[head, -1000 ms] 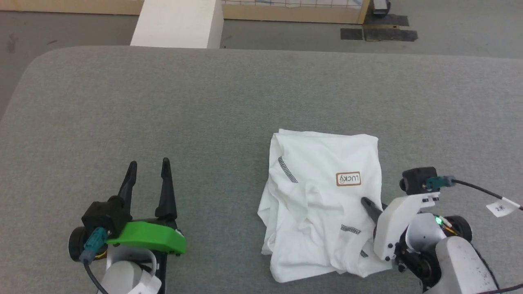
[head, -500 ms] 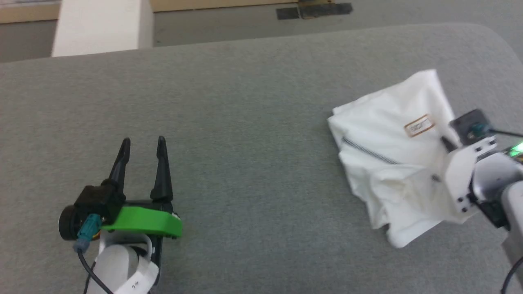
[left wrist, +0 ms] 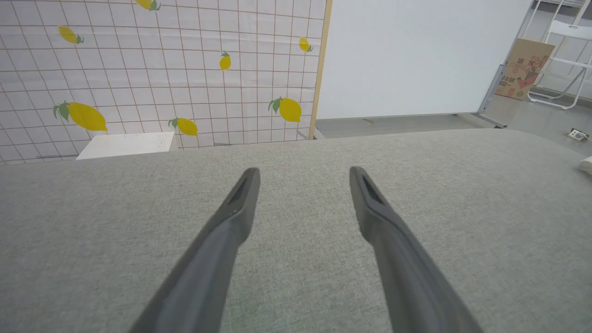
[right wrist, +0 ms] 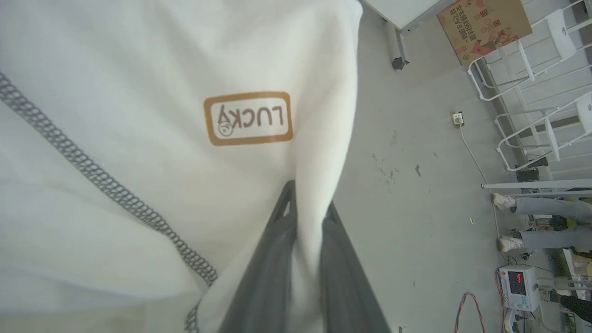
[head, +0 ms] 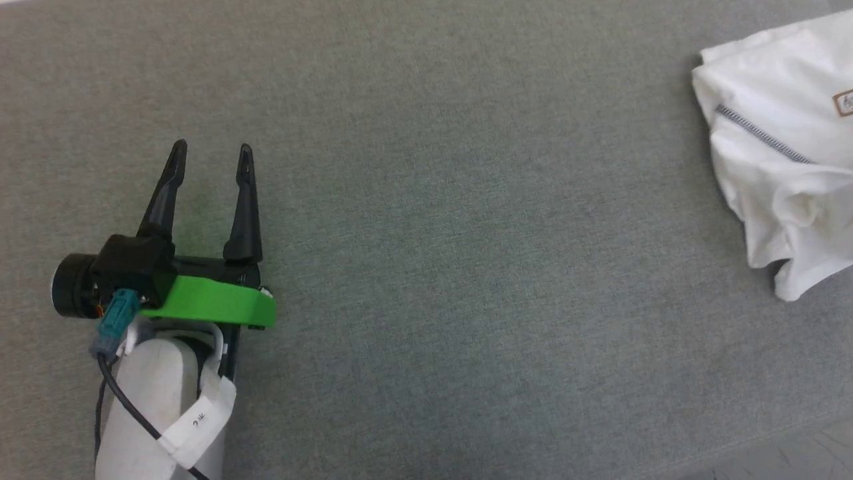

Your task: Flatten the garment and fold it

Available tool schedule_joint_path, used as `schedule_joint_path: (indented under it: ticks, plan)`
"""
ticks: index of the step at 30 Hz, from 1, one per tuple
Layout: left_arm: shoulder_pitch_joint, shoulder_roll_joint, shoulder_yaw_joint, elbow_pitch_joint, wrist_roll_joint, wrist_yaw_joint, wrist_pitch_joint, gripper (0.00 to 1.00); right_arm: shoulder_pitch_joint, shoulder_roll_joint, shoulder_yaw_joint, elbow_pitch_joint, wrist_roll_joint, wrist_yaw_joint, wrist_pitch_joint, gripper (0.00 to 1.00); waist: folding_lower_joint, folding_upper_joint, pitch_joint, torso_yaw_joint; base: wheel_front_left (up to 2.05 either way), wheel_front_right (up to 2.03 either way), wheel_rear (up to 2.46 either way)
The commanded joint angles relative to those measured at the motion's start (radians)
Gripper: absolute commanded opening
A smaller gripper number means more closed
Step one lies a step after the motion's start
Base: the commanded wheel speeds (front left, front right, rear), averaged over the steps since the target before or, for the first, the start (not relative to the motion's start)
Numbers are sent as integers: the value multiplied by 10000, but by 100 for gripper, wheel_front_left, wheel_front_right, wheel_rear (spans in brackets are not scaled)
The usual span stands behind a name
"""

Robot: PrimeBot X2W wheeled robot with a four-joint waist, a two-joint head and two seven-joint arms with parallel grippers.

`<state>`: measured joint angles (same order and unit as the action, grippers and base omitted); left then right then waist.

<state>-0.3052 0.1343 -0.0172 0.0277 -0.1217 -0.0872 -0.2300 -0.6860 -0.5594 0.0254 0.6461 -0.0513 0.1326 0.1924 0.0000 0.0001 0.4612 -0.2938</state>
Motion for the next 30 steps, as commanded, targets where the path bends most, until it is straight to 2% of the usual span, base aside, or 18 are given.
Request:
schedule_joint_path:
  ticks: [1,2,3,4,5,10,14,21,30]
  plan:
    - [-198,138,-1,-53,106,-37,38,100,-311,122,-208,242,-212,-19,-233,0,0,-1,537,-208,0,0,0]
    - [-212,162,-1,-63,105,-34,59,100,-426,184,-347,421,-325,-19,-327,0,0,-1,561,-183,0,0,0]
    - [-217,187,-19,-47,79,-16,72,100,-732,396,-728,834,-785,-19,-593,31,0,-1,541,-73,0,0,0]
    - [-210,180,-27,-24,68,-6,64,100,-784,437,-834,930,-914,-19,-651,45,0,-1,497,-31,0,0,0]
    - [-130,72,-62,101,-10,49,1,100,-815,519,-1292,1195,-1296,-19,-989,100,0,-1,225,167,0,0,0]
    - [121,-221,-133,511,-269,127,-165,100,-523,740,-2034,1233,-1127,-19,-1848,100,0,-1,-611,657,0,0,0]
    - [450,-417,-174,898,-517,158,-253,100,-46,1108,-2110,794,-653,-19,-2647,100,0,-1,-1449,1054,0,0,0]
    - [1028,-641,-163,1396,-974,198,-310,100,1610,2020,-1704,-1177,684,-19,-3668,100,0,-1,-2733,1788,0,0,0]
    - [1574,-779,-196,1557,-1156,282,-315,100,4316,3299,-1198,-4120,1657,-19,-3793,100,0,-1,-3675,2581,0,0,0]
